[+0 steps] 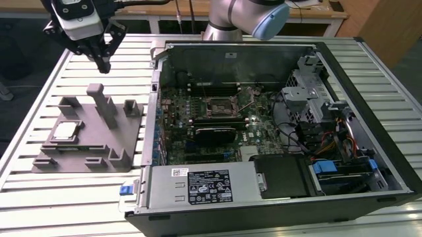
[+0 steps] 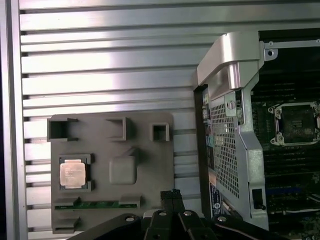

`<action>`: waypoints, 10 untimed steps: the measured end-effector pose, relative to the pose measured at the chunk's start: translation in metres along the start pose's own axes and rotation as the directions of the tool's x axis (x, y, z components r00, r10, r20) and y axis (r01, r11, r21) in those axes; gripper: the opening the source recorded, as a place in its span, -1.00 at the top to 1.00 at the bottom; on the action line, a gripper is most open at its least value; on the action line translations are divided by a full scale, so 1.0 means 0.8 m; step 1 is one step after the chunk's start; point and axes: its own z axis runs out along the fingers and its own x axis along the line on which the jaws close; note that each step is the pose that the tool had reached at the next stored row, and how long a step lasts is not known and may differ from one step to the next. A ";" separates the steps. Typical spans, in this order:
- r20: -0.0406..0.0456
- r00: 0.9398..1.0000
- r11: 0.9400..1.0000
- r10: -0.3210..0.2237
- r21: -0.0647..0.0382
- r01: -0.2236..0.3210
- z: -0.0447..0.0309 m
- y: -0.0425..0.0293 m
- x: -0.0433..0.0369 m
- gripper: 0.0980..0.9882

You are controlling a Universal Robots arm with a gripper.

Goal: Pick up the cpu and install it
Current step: 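Reach for the cpu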

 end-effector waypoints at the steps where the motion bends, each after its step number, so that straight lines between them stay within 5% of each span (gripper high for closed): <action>1: 0.000 1.000 1.000 0.000 0.000 0.000 0.0007 -0.0001 0.001 0.98; 10: 0.000 1.000 1.000 0.001 0.000 -0.001 0.0063 -0.0013 0.013 0.98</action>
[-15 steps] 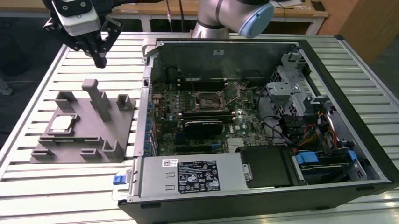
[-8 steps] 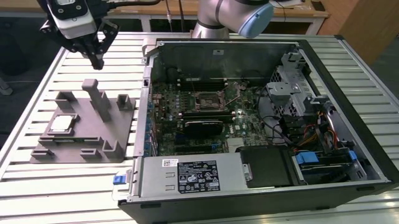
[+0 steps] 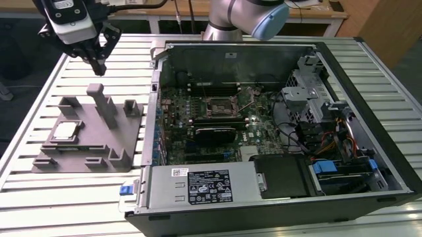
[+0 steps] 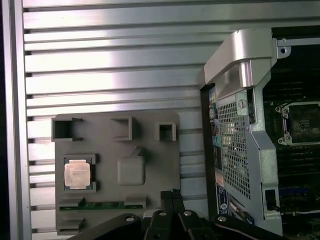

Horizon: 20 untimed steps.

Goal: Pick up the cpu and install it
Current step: 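Reach for the cpu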

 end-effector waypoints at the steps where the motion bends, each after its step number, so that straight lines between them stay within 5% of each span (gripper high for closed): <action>1: 0.000 1.000 1.000 0.000 0.000 0.000 0.0006 -0.0001 0.001 0.98; 20: 0.000 1.000 1.000 0.004 0.000 -0.004 0.0124 -0.0027 0.027 0.98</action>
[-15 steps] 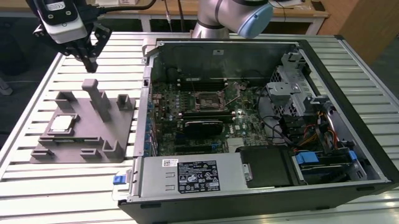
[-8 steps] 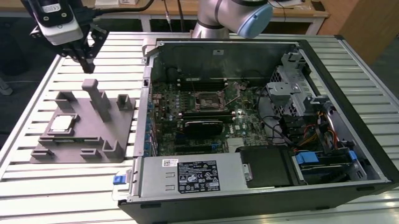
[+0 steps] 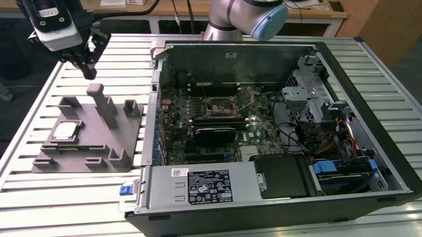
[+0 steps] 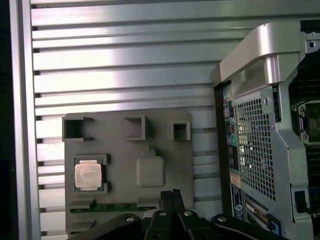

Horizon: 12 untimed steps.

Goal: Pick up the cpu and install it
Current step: 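Reach for the cpu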

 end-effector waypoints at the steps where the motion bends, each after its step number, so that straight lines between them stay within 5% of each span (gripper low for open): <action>1: 0.000 1.000 1.000 0.000 0.000 0.000 0.0011 -0.0002 0.002 0.98; 12: 0.000 1.000 1.000 0.003 0.000 -0.003 0.0116 -0.0023 0.022 0.98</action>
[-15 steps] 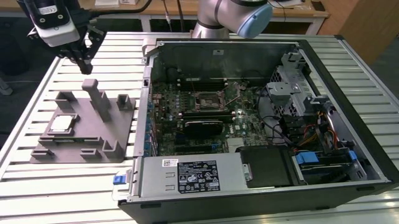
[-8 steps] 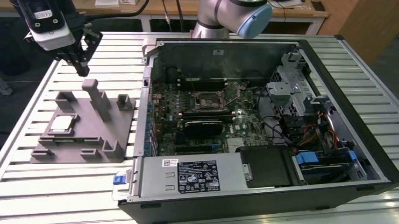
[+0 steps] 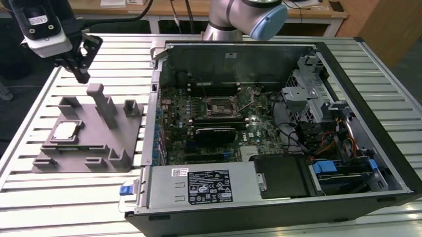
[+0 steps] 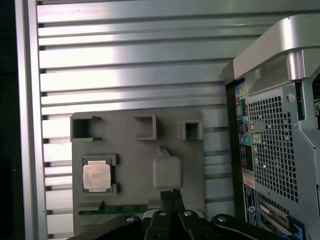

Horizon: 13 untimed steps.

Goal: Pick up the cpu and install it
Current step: 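Reach for the cpu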

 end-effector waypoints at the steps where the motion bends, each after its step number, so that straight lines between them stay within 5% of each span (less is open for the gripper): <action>1: 0.000 1.000 1.000 0.000 0.000 0.000 0.0007 -0.0002 0.002 0.98; 13: 0.000 1.000 1.000 0.004 0.000 -0.004 0.0096 -0.0023 0.022 0.98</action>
